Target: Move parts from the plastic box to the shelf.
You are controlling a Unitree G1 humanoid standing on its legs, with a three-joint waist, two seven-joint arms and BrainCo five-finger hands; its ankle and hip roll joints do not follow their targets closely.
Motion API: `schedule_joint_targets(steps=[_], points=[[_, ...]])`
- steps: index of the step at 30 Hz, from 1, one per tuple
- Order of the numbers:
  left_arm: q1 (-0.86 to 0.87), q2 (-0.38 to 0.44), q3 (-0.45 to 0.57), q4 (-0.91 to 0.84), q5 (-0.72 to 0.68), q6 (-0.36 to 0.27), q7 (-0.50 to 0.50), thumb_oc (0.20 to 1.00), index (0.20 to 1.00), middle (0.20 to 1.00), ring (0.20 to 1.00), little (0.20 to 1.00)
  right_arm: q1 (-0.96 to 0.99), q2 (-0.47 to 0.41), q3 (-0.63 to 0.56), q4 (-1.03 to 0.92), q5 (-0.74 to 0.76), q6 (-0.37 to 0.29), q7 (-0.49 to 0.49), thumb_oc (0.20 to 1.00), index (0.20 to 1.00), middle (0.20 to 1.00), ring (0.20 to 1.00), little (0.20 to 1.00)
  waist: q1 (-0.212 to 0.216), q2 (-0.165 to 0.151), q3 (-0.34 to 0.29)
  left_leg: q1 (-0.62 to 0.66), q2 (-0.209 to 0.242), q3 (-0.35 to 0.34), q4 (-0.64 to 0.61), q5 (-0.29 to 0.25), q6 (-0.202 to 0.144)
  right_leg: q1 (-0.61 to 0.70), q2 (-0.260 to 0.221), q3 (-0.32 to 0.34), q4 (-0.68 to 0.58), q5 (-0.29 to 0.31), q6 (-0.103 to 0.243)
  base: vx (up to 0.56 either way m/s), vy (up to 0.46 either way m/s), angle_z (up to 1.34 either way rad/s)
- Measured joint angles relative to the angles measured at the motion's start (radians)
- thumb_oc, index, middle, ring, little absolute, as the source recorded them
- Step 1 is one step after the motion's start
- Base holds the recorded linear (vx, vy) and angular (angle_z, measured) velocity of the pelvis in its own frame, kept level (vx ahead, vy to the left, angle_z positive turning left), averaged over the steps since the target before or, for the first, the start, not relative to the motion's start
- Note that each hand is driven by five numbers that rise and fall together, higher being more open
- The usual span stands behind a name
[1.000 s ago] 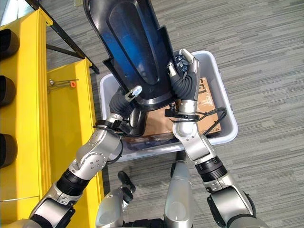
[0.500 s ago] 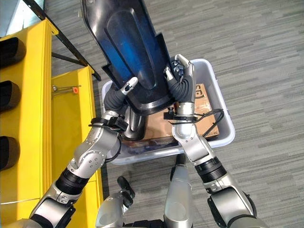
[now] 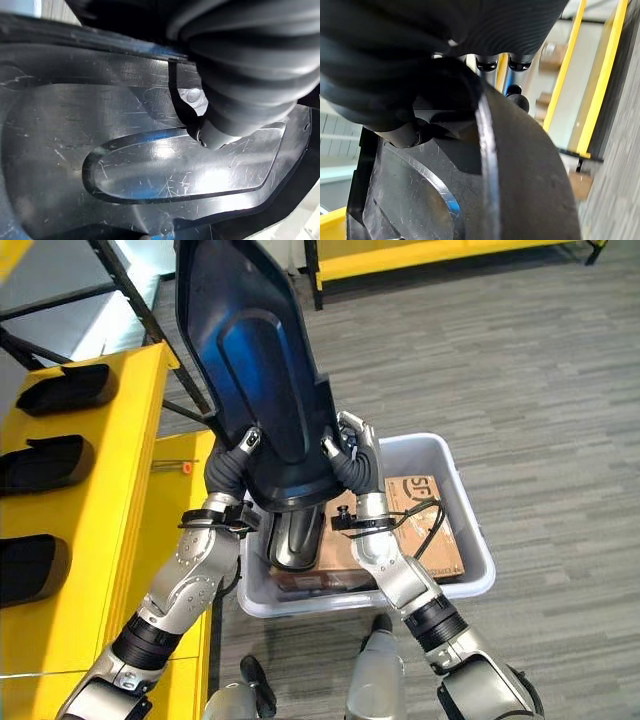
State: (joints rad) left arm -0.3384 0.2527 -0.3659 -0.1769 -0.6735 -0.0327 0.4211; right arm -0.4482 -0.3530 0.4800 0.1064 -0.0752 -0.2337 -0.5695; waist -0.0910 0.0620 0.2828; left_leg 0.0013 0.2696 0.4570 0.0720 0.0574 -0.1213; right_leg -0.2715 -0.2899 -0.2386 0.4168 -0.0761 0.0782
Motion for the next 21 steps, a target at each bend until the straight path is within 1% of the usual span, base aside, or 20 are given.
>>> schedule_joint_targets(steps=[1, 3, 5, 8, 10, 13, 15, 17, 18, 19, 20, 21], points=[[0.023, -0.001, 0.0, 0.0, 0.0, 0.0, -0.005, 0.2, 0.2, 0.2, 0.2, 0.2, 0.016, 0.004, 0.005, 0.0, 0.022, 0.0, 0.016, 0.2, 0.2, 0.2, 0.2, 0.2, 0.004, -0.004, -0.011, 0.0, 0.0, -0.014, 0.0, 0.001, 0.001, 0.017, -0.008, -0.021, 0.0, -0.004, 0.001, 0.03, 0.117, 0.39], [0.033, -0.001, 0.002, 0.0, -0.001, 0.0, -0.008, 0.2, 0.2, 0.2, 0.2, 0.2, 0.022, 0.013, 0.009, 0.004, 0.025, 0.0, 0.017, 0.2, 0.2, 0.2, 0.2, 0.2, 0.013, -0.006, -0.014, 0.005, -0.005, -0.031, 0.0, 0.001, 0.002, 0.028, -0.013, -0.031, 0.001, -0.008, 0.005, 0.03, 0.106, 0.24], [0.043, 0.0, 0.005, 0.0, -0.001, -0.005, -0.008, 0.2, 0.2, 0.2, 0.2, 0.2, 0.022, 0.033, 0.013, 0.012, 0.034, 0.004, 0.018, 0.2, 0.2, 0.2, 0.2, 0.2, 0.041, -0.006, -0.014, 0.012, -0.008, -0.037, -0.002, 0.0, 0.003, 0.044, -0.017, -0.038, -0.001, -0.011, 0.009, 0.03, 0.102, 0.12], [0.051, 0.004, 0.011, 0.001, 0.0, -0.006, -0.009, 0.2, 0.2, 0.2, 0.2, 0.2, 0.02, 0.043, 0.021, 0.013, 0.06, 0.011, 0.032, 0.2, 0.2, 0.2, 0.2, 0.2, 0.065, -0.007, -0.033, -0.004, -0.011, -0.056, -0.002, -0.001, 0.004, 0.053, -0.026, -0.06, -0.002, -0.019, 0.012, 0.04, 0.168, 0.2], [0.061, 0.0, 0.011, 0.003, 0.0, -0.006, -0.008, 0.2, 0.2, 0.2, 0.2, 0.2, 0.02, 0.04, 0.03, 0.016, 0.091, 0.018, 0.048, 0.2, 0.2, 0.2, 0.2, 0.2, 0.07, -0.003, -0.039, 0.001, -0.01, -0.074, -0.001, -0.003, 0.009, 0.085, -0.027, -0.084, -0.017, -0.018, 0.014, 0.02, 0.212, 0.28], [0.099, 0.0, 0.023, 0.003, 0.0, -0.006, -0.006, 0.2, 0.2, 0.2, 0.2, 0.2, 0.02, 0.041, 0.054, 0.016, 0.118, 0.052, 0.076, 0.2, 0.2, 0.2, 0.2, 0.2, 0.102, -0.007, -0.069, -0.002, -0.016, -0.101, 0.0, -0.008, 0.017, 0.115, -0.032, -0.112, -0.036, -0.018, 0.022, 0.0, 0.198, 0.26], [0.117, 0.005, 0.033, 0.003, 0.001, -0.006, -0.005, 0.2, 0.2, 0.2, 0.2, 0.2, 0.018, 0.049, 0.065, 0.02, 0.134, 0.068, 0.095, 0.2, 0.2, 0.2, 0.2, 0.2, 0.125, -0.014, -0.08, -0.006, -0.025, -0.113, 0.001, -0.008, 0.017, 0.118, -0.041, -0.118, -0.037, -0.019, 0.025, 0.0, 0.269, 0.26], [0.144, 0.007, 0.04, 0.004, 0.0, -0.006, 0.003, 0.2, 0.2, 0.2, 0.2, 0.2, 0.018, 0.062, 0.085, 0.026, 0.152, 0.099, 0.103, 0.2, 0.2, 0.2, 0.2, 0.2, 0.137, -0.015, -0.086, -0.018, -0.036, -0.146, 0.002, -0.01, 0.019, 0.154, -0.055, -0.16, -0.058, -0.016, 0.034, 0.0, 0.237, 0.46], [0.156, 0.01, 0.043, 0.004, 0.0, -0.007, 0.003, 0.2, 0.2, 0.2, 0.2, 0.2, 0.017, 0.065, 0.09, 0.027, 0.152, 0.109, 0.107, 0.2, 0.2, 0.2, 0.2, 0.2, 0.15, -0.018, -0.088, -0.02, -0.042, -0.155, 0.002, -0.01, 0.019, 0.166, -0.06, -0.17, -0.066, -0.014, 0.037, -0.01, 0.273, 0.59], [0.169, 0.016, 0.051, 0.004, -0.001, -0.008, -0.002, 0.2, 0.2, 0.2, 0.2, 0.2, 0.017, 0.068, 0.102, 0.028, 0.153, 0.12, 0.11, 0.2, 0.2, 0.2, 0.2, 0.2, 0.173, -0.02, -0.088, -0.025, -0.048, -0.175, 0.003, -0.011, 0.018, 0.195, -0.066, -0.197, -0.089, -0.011, 0.042, -0.02, 0.357, 0.49], [0.173, 0.023, 0.052, 0.004, -0.001, -0.008, -0.005, 0.2, 0.2, 0.2, 0.2, 0.2, 0.018, 0.071, 0.106, 0.029, 0.153, 0.125, 0.112, 0.2, 0.2, 0.2, 0.2, 0.2, 0.177, -0.022, -0.09, -0.023, -0.052, -0.187, 0.003, -0.012, 0.02, 0.202, -0.068, -0.208, -0.094, -0.01, 0.044, -0.02, 0.256, 0.49], [0.177, 0.035, 0.055, 0.004, -0.002, -0.008, -0.012, 0.2, 0.2, 0.2, 0.2, 0.2, 0.018, 0.081, 0.109, 0.03, 0.153, 0.133, 0.112, 0.2, 0.2, 0.2, 0.2, 0.2, 0.198, -0.029, -0.094, -0.032, -0.059, -0.2, 0.004, -0.012, 0.019, 0.211, -0.073, -0.217, -0.105, -0.006, 0.047, -0.03, 0.311, 0.34]])
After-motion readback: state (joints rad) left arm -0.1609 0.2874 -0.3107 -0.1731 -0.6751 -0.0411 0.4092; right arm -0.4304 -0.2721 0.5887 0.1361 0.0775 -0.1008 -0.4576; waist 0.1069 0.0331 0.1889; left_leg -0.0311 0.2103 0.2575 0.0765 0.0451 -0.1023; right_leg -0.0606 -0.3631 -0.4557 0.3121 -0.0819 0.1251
